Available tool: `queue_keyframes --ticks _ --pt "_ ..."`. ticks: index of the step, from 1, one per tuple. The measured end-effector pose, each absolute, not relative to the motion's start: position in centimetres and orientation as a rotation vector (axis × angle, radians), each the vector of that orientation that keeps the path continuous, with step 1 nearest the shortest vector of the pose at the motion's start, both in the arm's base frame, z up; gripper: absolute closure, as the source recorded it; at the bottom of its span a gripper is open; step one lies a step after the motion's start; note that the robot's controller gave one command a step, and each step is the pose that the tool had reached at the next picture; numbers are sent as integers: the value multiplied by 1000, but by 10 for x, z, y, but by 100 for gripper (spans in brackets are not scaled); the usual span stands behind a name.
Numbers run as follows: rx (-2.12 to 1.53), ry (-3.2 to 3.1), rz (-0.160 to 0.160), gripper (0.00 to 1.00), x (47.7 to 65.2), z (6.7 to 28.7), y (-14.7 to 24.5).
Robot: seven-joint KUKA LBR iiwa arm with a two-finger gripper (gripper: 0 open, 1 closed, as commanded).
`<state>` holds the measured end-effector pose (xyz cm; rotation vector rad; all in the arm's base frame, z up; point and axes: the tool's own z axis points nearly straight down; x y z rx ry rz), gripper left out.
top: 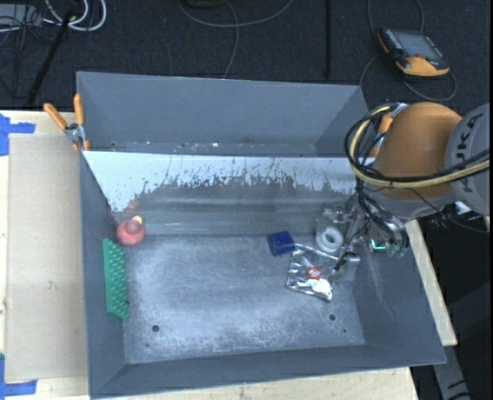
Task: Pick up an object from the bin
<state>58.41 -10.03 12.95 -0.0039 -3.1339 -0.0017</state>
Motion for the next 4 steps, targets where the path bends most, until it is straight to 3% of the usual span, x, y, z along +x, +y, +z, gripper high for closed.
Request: queue_keyframes --ticks 1,2,3,4 --pt "-16 -3134 -4 0 561 66 -78" --pt "-11 -3141 0 100 564 70 -78" --pt "18 -3148 2 100 527 178 -77" --pt "-41 -3143 0 100 492 223 -80"
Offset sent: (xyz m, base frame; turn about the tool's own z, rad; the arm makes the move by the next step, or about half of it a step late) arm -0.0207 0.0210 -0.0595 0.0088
